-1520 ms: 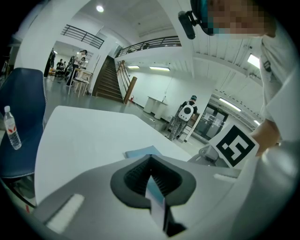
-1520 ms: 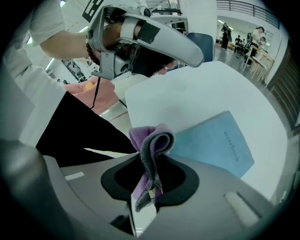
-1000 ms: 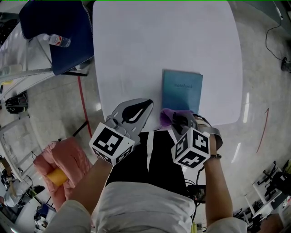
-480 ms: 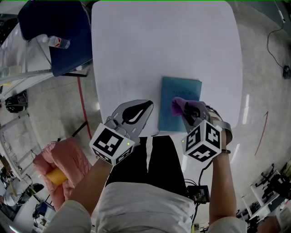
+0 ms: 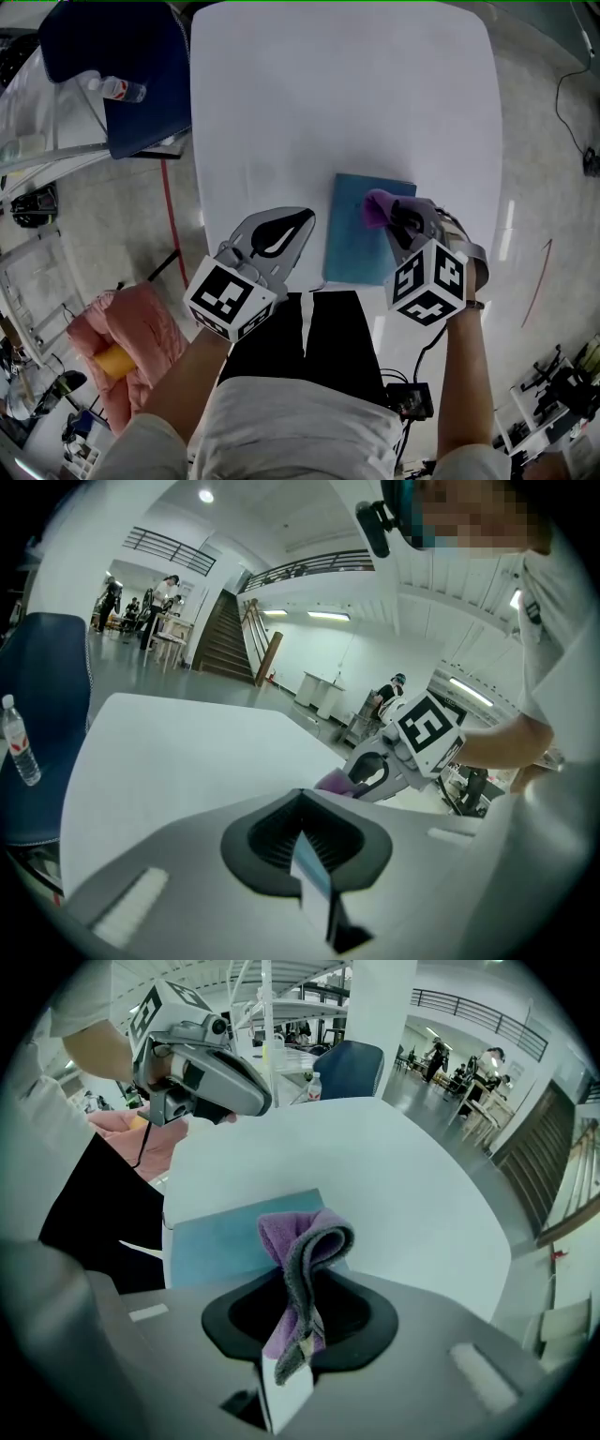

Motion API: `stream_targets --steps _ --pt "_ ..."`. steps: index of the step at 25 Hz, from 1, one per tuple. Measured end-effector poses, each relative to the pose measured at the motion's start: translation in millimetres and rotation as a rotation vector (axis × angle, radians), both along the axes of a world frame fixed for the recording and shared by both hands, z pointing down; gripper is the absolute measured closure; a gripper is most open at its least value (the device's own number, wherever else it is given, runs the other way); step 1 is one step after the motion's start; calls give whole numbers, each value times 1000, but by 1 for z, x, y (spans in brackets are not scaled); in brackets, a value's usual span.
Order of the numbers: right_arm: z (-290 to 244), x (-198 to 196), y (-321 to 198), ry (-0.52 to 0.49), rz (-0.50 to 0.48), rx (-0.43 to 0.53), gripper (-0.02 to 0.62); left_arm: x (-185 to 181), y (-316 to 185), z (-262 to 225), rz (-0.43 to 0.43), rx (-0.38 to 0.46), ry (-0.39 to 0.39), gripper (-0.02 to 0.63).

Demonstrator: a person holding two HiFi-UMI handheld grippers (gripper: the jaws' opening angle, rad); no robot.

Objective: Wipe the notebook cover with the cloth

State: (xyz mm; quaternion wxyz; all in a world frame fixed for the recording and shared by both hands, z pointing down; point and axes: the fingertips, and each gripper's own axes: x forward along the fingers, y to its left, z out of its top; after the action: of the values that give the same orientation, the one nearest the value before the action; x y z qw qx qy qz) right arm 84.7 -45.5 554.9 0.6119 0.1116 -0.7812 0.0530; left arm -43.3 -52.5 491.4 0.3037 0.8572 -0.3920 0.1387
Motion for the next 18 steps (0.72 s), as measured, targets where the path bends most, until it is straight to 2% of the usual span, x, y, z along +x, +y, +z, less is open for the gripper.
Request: stream_targets --steps 10,18 --pt "4 9 -27 23 -45 25 489 5 -7 8 -14 -21 1 607" --pt "19 15 -32 32 -43 12 489 6 -7 10 -30 -29 4 606"
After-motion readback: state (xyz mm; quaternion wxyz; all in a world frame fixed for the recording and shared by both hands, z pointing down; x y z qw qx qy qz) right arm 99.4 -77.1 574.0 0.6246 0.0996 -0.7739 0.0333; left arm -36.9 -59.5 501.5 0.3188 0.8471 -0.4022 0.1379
